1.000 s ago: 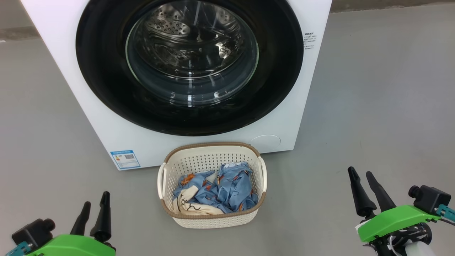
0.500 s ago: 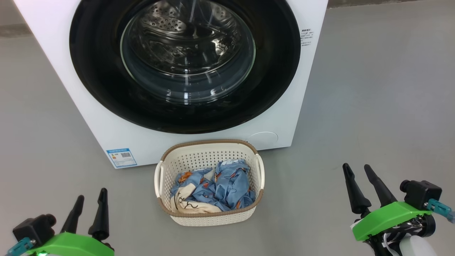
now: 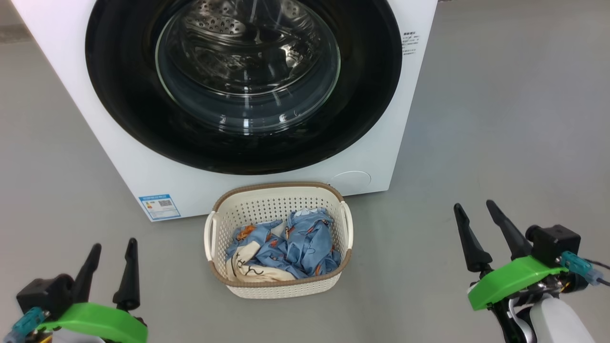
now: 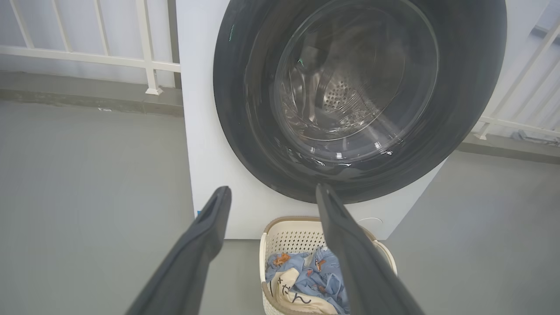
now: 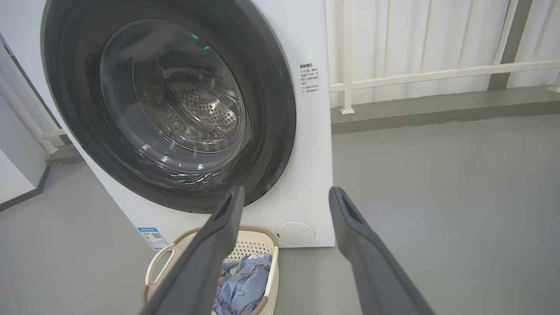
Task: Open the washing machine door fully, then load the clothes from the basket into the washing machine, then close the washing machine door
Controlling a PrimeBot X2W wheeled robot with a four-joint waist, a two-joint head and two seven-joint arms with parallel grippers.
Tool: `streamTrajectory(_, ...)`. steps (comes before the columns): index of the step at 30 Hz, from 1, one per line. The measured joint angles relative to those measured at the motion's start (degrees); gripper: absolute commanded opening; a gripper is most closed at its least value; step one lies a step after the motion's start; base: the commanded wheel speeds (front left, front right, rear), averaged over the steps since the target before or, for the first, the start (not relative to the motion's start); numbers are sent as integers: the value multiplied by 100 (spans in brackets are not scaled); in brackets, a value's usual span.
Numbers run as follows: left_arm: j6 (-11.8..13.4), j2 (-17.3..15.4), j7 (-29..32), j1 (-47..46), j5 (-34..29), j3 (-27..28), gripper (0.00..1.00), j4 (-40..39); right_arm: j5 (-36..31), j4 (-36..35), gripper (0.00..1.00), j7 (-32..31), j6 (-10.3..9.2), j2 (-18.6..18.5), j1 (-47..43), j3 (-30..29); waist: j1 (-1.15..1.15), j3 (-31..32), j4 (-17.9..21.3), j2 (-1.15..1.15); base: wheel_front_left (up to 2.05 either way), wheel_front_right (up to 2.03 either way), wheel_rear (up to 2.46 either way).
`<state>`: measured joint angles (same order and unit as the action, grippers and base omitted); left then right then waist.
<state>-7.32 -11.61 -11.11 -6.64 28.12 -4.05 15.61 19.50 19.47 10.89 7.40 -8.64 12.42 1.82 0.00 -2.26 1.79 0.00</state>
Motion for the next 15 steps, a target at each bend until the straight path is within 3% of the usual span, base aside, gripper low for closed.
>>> streamTrajectory(15, -4, -77, -257, -66, -955, -38, 100, -60, -1002, 70, 100, 268, 0, -68, 170, 94, 0, 128, -1, 0, 0, 0, 0)
